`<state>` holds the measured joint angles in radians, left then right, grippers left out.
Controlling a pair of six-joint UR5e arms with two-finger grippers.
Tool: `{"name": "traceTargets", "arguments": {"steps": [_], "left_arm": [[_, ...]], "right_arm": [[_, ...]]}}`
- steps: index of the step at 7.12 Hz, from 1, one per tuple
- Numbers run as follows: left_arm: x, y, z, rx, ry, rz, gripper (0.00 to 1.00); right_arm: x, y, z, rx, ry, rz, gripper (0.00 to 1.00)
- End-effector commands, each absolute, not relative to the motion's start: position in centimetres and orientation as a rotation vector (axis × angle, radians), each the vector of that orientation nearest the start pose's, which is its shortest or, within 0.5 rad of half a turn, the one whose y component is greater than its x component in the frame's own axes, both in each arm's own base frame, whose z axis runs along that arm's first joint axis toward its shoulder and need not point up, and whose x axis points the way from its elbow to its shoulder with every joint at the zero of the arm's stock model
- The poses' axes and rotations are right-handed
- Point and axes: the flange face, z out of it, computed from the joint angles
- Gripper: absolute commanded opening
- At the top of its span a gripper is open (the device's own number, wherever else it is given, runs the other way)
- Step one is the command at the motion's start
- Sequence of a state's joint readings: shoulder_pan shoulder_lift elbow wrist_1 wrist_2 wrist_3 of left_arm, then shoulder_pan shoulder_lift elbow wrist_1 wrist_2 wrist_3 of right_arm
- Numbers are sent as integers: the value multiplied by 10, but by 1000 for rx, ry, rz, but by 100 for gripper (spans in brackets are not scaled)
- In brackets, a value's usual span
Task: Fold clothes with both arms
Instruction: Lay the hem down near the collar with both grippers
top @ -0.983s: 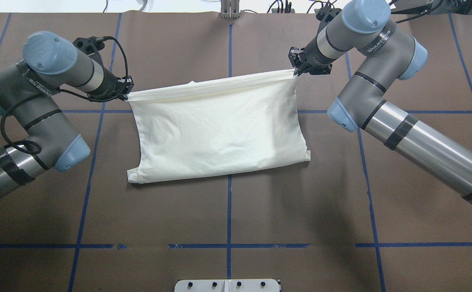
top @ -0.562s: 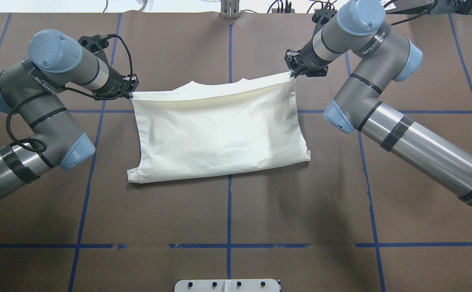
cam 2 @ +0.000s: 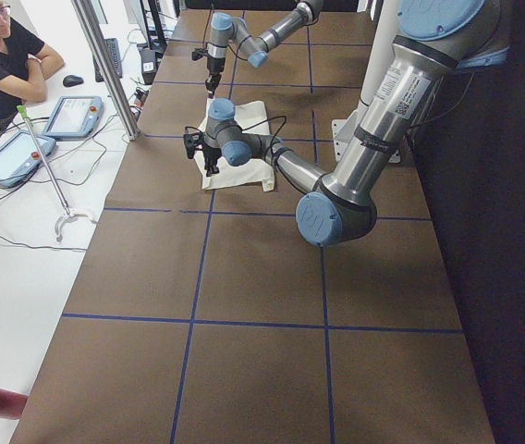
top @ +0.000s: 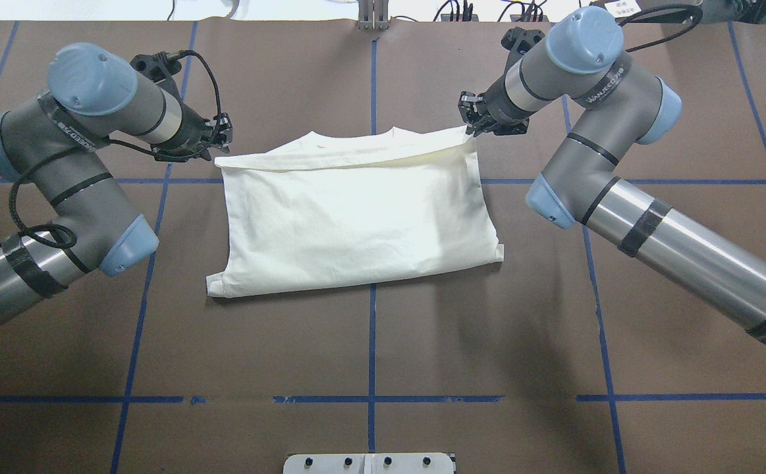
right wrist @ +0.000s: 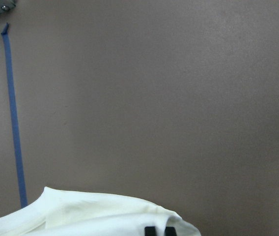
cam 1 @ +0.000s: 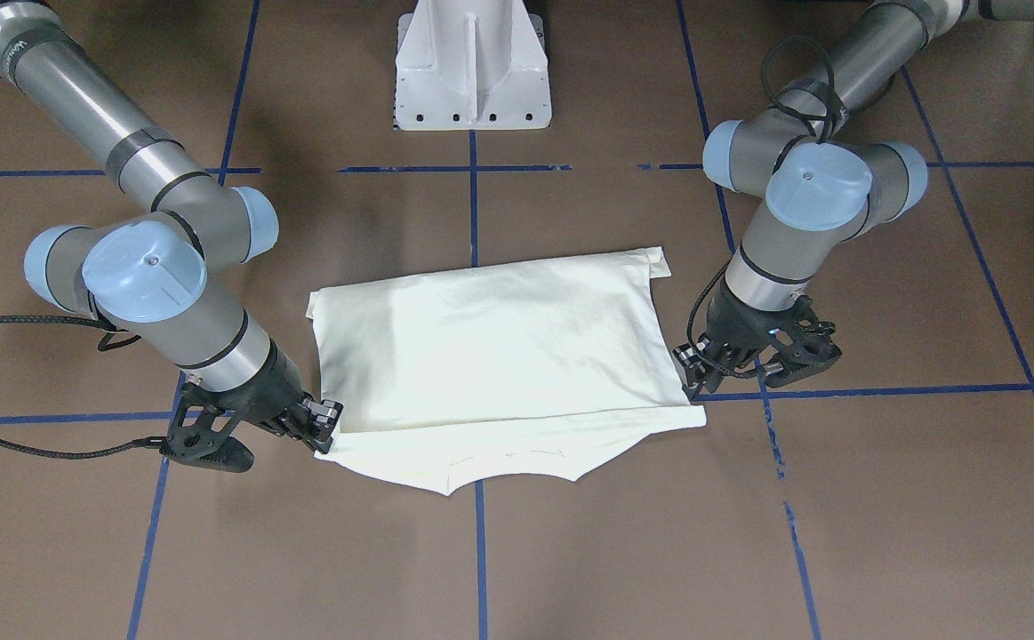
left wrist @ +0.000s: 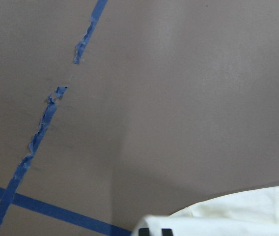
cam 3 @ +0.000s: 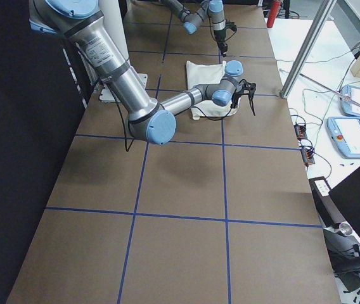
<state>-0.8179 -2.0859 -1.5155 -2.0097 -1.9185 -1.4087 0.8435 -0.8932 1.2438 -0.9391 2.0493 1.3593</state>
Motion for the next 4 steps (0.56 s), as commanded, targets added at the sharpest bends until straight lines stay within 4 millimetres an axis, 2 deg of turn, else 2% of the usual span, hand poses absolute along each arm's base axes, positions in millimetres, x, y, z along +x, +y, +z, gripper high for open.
{"name": "traceTargets", "arguments": {"steps": [1,2,3,4], "left_arm": [[393,-567,319,133,939,-452,100],[387,-560,300,132,941,-451,100],[380,-552,282,137,956,-450,100],[374,-546,273,131,952,-458,100]], "right_arm": [[-433,-619,324,119,-1098,329,100],[-433,-579,327,106,-1120,301,100],[-430,-538,341,80,-1128,299,100],[-435,-499,352,44,-1129,297,100]]}}
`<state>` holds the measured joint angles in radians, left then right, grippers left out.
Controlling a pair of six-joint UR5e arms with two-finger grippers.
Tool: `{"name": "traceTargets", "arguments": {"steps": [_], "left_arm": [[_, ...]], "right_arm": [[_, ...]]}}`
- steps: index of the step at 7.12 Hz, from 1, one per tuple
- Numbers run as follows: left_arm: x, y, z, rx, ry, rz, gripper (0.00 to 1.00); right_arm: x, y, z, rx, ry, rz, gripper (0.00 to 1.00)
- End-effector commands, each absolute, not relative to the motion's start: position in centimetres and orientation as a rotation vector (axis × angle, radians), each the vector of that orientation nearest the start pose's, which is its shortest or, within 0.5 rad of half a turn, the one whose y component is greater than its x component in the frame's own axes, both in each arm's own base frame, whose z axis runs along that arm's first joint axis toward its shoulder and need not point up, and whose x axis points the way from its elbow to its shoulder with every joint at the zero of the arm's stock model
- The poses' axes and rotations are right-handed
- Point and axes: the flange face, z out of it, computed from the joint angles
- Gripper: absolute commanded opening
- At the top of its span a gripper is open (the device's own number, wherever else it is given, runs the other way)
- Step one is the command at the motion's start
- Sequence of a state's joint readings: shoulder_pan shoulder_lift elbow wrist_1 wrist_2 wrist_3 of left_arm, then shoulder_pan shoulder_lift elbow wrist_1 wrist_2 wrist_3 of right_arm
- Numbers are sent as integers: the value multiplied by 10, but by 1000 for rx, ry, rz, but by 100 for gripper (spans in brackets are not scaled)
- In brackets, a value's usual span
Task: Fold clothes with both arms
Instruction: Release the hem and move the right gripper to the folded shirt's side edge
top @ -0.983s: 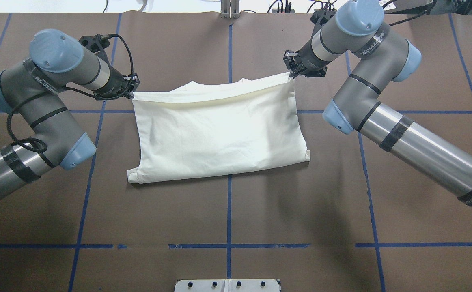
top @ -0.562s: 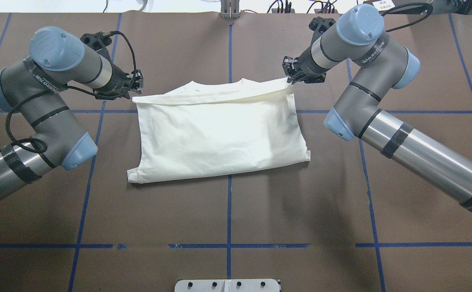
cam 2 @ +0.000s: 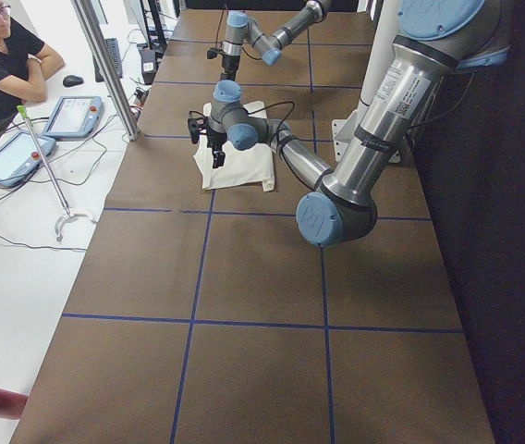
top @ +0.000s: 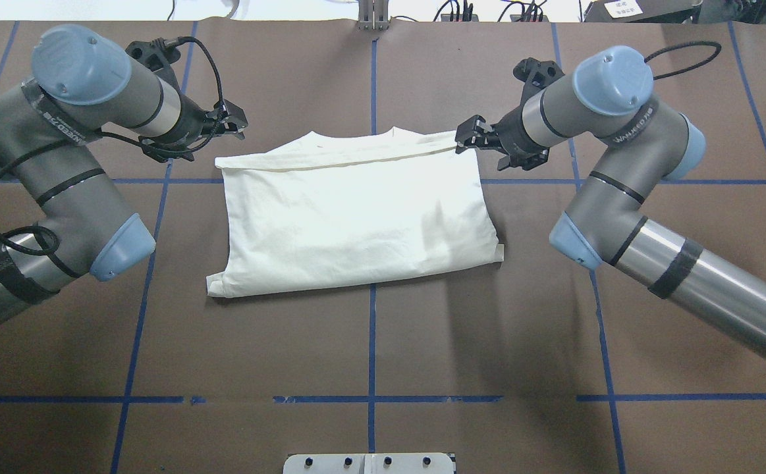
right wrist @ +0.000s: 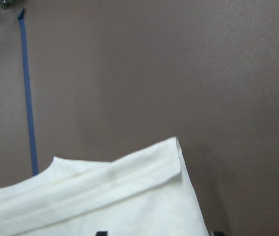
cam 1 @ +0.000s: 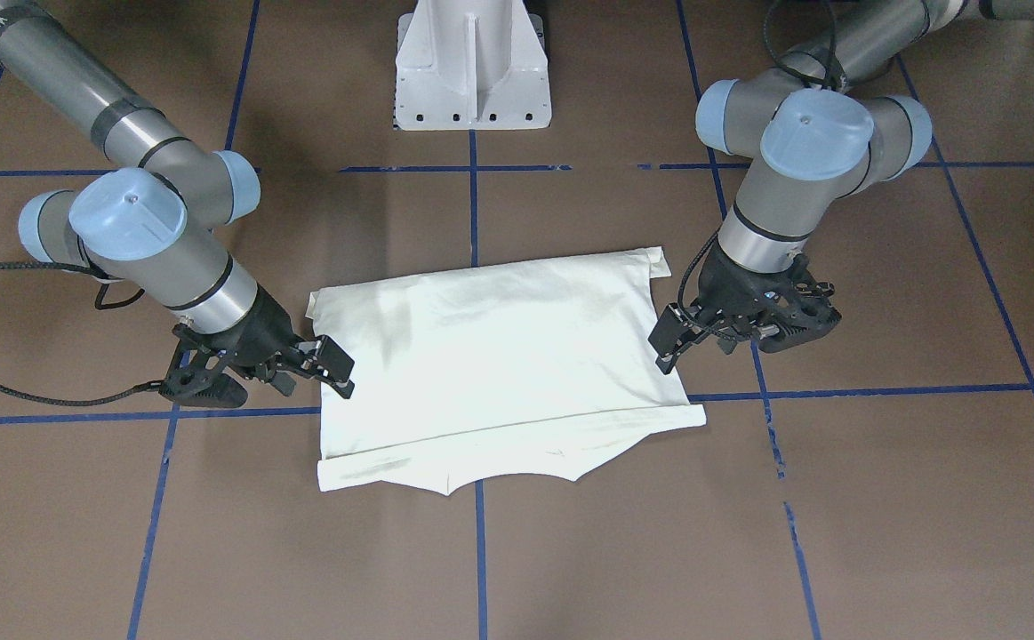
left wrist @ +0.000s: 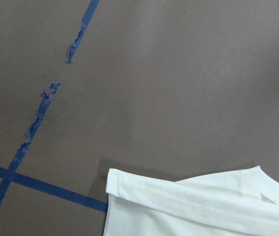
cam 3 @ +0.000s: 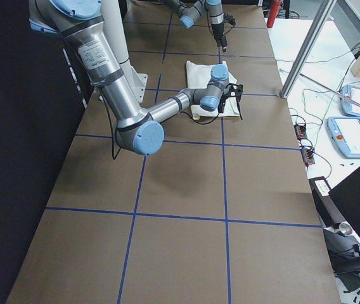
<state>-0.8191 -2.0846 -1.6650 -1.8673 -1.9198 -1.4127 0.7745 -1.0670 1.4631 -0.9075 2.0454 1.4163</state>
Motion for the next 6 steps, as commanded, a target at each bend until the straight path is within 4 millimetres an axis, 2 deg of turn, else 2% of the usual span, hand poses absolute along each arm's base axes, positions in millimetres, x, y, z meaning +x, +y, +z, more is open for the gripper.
{"name": "traceTargets", "arguments": {"steps": [1,2,4,5,6], "left_arm": [[369,-539,262,139,972,-456,100],[366,-534,256,143,986,-457,100],[366,-532,256,141,988,-454,99],[366,-532,256,140,988,-453,99],[366,-532,257,139,987,-454,98]], "right_arm": [[-453,-467,363,32,-1111,301,100],[-472,-447,372,36,-1090,293,100],[-468,-441,382,25,-1078,291,99],[-468,-440,381,22,-1080,287,72],[-469,-439,377,11,-1089,277,23]]}}
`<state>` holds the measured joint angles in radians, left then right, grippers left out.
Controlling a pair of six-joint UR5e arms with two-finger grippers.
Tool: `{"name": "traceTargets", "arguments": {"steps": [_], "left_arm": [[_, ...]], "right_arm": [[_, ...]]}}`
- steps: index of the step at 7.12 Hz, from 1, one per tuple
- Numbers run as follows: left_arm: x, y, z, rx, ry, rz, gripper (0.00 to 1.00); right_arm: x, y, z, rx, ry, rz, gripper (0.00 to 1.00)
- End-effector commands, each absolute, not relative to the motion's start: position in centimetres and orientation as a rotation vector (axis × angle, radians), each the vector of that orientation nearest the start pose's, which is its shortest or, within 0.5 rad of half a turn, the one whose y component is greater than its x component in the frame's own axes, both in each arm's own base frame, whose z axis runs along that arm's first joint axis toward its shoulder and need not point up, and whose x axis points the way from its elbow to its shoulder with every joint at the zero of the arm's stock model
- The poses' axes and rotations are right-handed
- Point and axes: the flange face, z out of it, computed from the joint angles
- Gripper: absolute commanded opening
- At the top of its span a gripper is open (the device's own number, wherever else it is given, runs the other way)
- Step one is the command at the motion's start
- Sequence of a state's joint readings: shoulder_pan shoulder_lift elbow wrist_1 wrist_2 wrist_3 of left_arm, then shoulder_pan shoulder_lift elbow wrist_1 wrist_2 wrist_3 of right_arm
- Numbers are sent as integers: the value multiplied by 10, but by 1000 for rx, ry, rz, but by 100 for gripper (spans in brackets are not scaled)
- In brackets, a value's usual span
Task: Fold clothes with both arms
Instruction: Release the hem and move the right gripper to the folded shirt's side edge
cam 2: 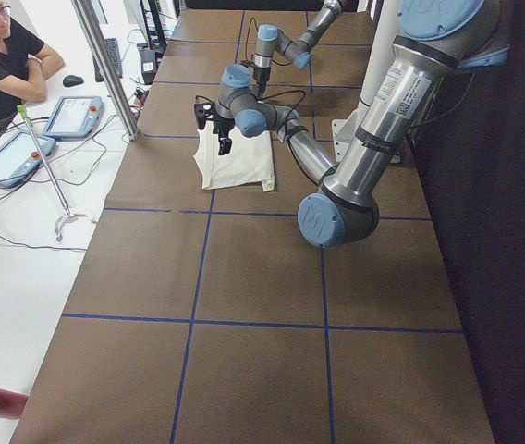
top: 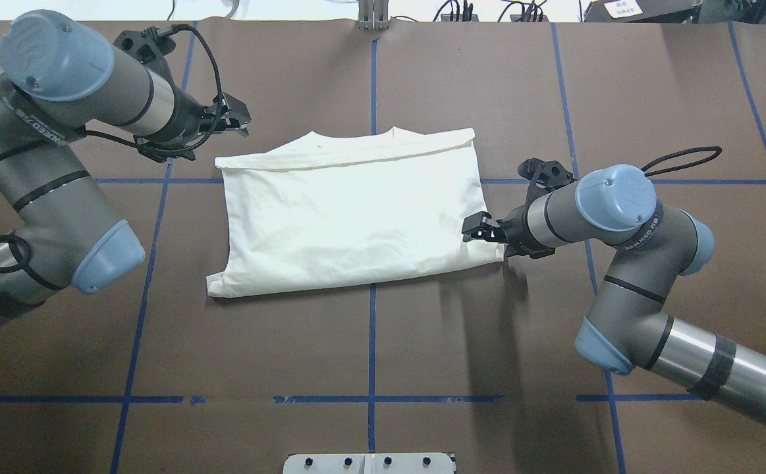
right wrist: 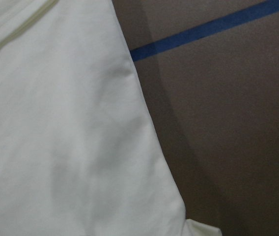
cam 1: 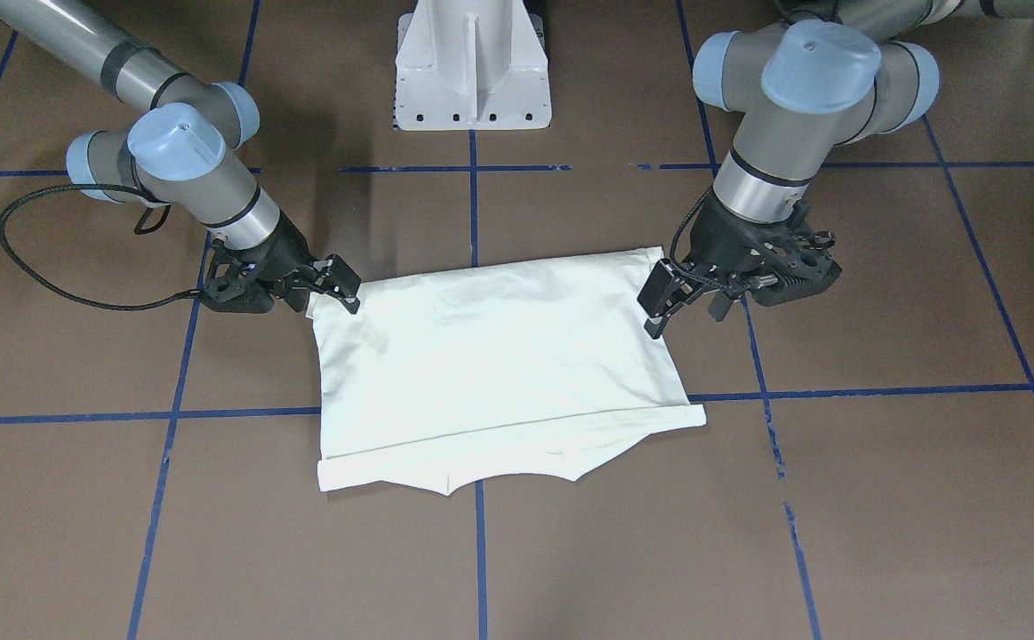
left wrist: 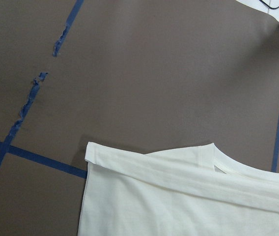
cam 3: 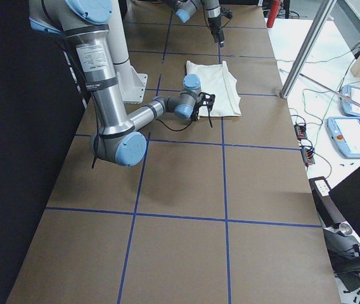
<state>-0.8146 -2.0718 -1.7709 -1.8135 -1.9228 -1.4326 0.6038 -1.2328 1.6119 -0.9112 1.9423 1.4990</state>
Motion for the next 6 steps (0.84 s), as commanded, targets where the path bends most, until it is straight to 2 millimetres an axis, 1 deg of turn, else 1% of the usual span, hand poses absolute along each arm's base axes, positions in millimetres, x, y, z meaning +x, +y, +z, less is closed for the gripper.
{"name": "traceTargets", "arguments": {"steps": [1,2,3,4,5,6], "left_arm": [[366,-532,258,139,987,-454,98],[369,-531,259,135,985,-451,98],[374,-529,261,134,984,-443,98],[374,-528,261,133,984,-441,97],[378,-526,260,132,985,-436,97],[379,-524,258,133,989,-432,97]], "right_arm": [[-467,-438,377,5,-1092,273,0],[-463,-437,373,10,-1101,273,0],[-458,-433,370,-7,-1113,257,0],[-444,-422,377,-34,-1118,233,0],[-412,-392,395,-36,-1104,231,0],[-393,-346,402,-67,-1099,185,0]]}}
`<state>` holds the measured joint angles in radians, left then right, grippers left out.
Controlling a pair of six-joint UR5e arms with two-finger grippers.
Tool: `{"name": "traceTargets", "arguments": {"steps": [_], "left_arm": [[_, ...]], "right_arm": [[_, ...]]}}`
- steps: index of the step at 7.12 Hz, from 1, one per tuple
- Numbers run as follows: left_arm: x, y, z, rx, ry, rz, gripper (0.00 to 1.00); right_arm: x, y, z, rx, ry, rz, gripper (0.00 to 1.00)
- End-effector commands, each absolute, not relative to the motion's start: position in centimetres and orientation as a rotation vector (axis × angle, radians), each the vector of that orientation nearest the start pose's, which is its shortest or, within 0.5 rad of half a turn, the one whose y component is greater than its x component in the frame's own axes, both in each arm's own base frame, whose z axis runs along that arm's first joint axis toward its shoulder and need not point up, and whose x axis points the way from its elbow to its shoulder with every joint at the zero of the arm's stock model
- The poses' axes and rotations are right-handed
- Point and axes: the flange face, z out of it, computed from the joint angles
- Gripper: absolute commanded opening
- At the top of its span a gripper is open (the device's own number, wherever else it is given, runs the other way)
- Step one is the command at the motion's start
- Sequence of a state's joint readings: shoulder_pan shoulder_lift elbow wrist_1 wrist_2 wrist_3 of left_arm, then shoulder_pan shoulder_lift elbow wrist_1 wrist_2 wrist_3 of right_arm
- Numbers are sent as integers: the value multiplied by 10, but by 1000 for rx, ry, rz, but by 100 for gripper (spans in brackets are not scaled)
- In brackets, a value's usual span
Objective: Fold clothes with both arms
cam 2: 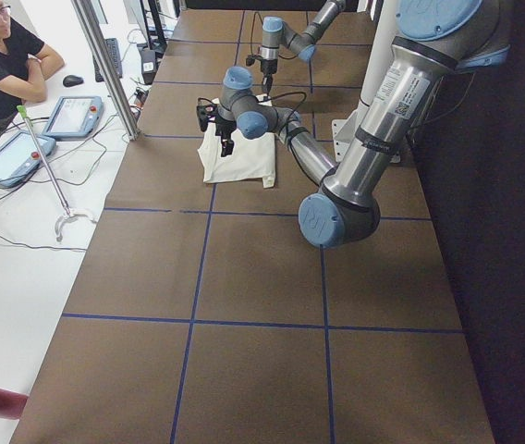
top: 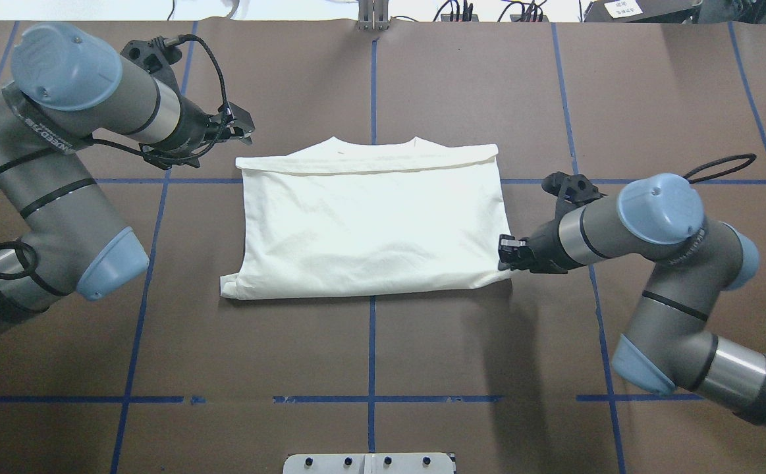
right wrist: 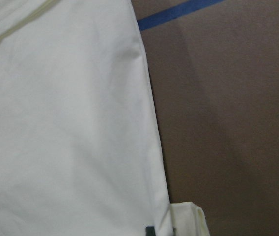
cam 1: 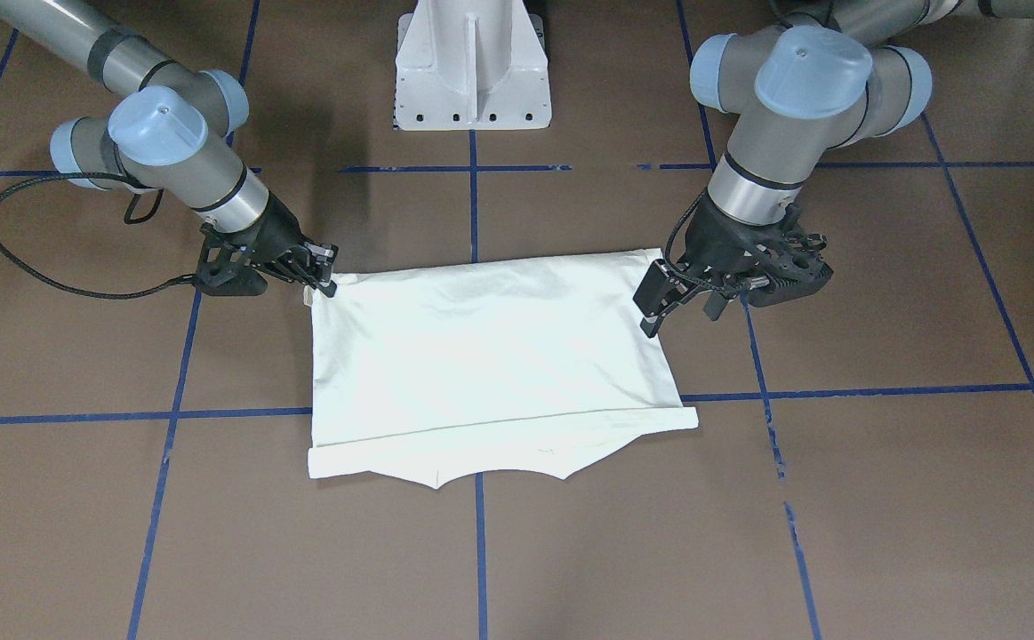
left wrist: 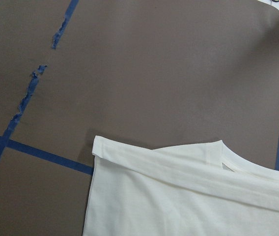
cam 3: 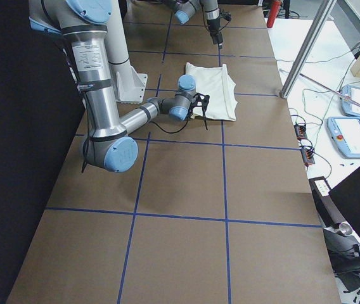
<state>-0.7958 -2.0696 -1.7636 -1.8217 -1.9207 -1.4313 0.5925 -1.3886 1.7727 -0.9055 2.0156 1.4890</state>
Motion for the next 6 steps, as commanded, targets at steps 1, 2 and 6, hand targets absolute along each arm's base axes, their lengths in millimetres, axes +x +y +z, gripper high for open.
{"name": "traceTargets", "arguments": {"steps": [1,2,6], "left_arm": [[379,-524,258,133,990,-432,97],[379,-524,257,136,991,-431,97],[380,-522,257,129,991,-421,99]], "right_arm": [[-383,-296,403,-121,-1095,122,0],[-391,-253,403,-181,-1085,54,0],[-411,-175,366,-301,-1127,-51,100]]}}
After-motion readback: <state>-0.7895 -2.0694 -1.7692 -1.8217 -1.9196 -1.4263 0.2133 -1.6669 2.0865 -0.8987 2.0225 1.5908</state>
